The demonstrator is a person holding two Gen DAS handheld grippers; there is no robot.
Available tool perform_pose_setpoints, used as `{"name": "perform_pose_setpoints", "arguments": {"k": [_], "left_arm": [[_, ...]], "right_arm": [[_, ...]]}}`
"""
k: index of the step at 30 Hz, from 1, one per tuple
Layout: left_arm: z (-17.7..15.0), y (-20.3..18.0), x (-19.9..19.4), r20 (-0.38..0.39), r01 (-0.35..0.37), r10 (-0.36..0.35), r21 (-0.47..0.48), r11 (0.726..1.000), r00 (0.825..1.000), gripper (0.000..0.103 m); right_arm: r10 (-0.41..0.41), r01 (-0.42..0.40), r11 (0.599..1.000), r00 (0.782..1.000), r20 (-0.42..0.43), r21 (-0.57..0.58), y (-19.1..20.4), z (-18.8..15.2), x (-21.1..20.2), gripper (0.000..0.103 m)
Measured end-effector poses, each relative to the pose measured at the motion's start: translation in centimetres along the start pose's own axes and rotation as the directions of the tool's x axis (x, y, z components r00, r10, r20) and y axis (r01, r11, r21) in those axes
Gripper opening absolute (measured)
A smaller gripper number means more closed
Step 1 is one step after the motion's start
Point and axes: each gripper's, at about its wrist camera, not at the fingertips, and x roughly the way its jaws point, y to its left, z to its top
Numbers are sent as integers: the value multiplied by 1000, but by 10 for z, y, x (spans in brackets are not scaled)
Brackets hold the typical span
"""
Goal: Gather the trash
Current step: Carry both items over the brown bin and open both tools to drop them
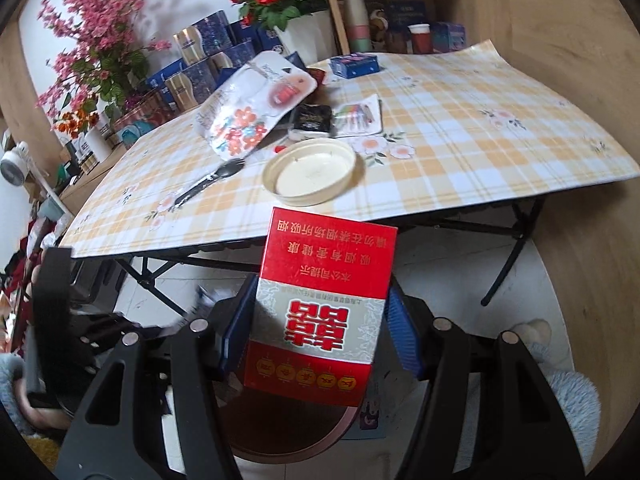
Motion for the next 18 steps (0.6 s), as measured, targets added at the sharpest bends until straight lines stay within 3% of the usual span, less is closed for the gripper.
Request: {"name": "perform_pose_setpoints", "arguments": {"k": [3, 7, 13, 18], "left_arm": [[6, -10, 19, -34, 18, -17, 33, 999, 999, 50], [17, -14, 28, -3, 56, -56, 35, 998, 998, 82], [26, 0, 4, 70, -14, 14, -3, 1000, 997, 90], [21, 29, -49, 184, -70, 85, -88, 994, 979, 93]], "right_arm": [[-2, 2, 999, 1000, -8, 32, -10, 1, 2, 62], [0, 1, 997, 1000, -13, 80, -21, 2, 4, 62], [-3, 5, 998, 1000, -30, 66, -16, 0, 8, 62], [-7, 7, 1000, 999, -52, -2, 1, -2, 15, 61]]}}
